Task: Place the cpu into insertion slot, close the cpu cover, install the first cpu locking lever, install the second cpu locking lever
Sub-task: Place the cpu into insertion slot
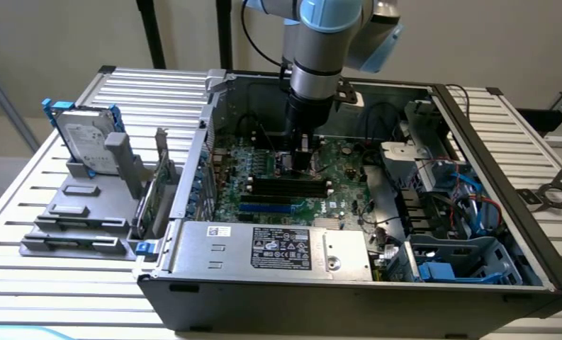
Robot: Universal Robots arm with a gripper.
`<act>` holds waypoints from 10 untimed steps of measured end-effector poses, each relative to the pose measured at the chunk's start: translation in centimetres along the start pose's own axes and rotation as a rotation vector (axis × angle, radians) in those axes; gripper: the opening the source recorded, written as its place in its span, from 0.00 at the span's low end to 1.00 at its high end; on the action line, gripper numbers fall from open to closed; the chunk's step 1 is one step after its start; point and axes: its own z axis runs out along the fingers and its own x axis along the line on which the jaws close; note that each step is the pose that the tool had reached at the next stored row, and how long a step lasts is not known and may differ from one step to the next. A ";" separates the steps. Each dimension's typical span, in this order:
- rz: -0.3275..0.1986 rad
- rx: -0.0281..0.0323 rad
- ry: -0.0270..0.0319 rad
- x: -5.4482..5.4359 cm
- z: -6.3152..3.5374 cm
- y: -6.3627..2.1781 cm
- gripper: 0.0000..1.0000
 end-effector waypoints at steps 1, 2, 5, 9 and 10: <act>0.000 0.0000 -0.0001 0.0 -0.07 0.00 0.63; 0.000 0.0000 -0.0001 0.0 -0.13 -0.01 0.63; 0.000 0.0000 -0.0001 0.0 -0.37 -0.02 0.63; 0.000 0.0000 0.0000 0.0 -0.56 -0.03 0.63; 0.000 -0.0001 0.0001 0.0 -0.60 -0.03 0.63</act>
